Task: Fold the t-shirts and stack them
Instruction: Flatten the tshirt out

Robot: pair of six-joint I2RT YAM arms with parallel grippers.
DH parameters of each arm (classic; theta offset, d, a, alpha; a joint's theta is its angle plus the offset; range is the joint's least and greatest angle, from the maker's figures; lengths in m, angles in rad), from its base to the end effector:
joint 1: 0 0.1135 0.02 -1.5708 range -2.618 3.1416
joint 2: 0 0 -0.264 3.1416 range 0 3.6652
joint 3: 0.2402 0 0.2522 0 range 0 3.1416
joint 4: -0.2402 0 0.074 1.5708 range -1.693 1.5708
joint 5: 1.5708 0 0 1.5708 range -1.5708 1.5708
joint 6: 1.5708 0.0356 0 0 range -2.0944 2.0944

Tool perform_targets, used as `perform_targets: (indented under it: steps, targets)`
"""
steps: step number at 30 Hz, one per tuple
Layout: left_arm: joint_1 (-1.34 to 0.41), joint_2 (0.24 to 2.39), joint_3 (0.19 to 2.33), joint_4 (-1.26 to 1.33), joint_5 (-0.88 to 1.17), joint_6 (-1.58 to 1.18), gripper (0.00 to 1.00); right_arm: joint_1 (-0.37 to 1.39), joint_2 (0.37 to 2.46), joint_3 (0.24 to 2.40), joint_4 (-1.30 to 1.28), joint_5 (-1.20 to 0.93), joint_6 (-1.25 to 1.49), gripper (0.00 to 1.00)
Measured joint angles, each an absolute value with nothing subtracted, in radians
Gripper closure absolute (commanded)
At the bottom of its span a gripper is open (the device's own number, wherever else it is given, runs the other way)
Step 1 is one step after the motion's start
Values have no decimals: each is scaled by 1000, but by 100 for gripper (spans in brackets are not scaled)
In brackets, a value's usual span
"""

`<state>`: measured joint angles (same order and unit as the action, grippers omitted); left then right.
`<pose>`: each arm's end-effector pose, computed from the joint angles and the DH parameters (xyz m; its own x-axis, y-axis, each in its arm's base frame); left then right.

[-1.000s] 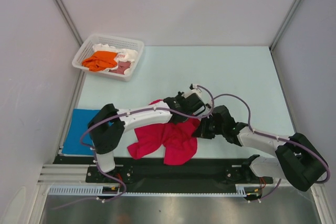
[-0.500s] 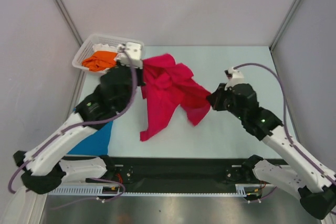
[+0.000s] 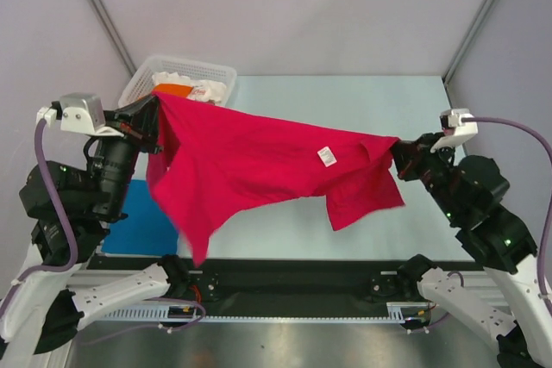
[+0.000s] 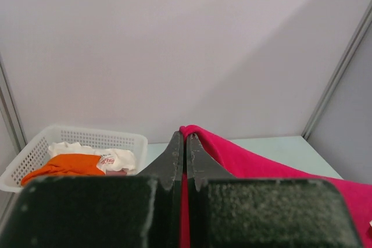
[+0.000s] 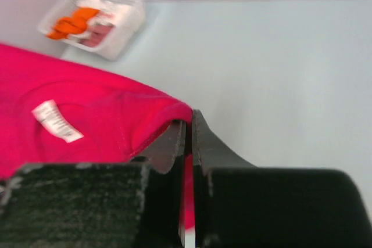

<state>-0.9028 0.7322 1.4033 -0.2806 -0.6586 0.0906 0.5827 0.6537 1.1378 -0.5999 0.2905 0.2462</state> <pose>0.0621 -0.0435 0.5282 0.2593 -0.2131 -0.9420 0.2479 0.9574 -0.1483 0.0947 0.0502 0.4287 -0.1642 0.1715 -0.9714 -0.2574 0.9432 0.2100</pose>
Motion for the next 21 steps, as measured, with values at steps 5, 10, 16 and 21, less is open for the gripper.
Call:
perform_targets:
  steps: [5,10,16,21]
  targets:
    - [-903,721,1429,-301,-643,99,100,579,606,1209,-604,43,223,100]
    - [-902,711,1437,-228,-651,160,100,579,564,1232,-597,-242,240,100]
    - [-879,810,1365,-59,-673,236,100,579,506,1083,-607,-300,328,100]
    - [-736,1071,1333,7,-575,186,100,579,506,988,-703,-60,438,98]
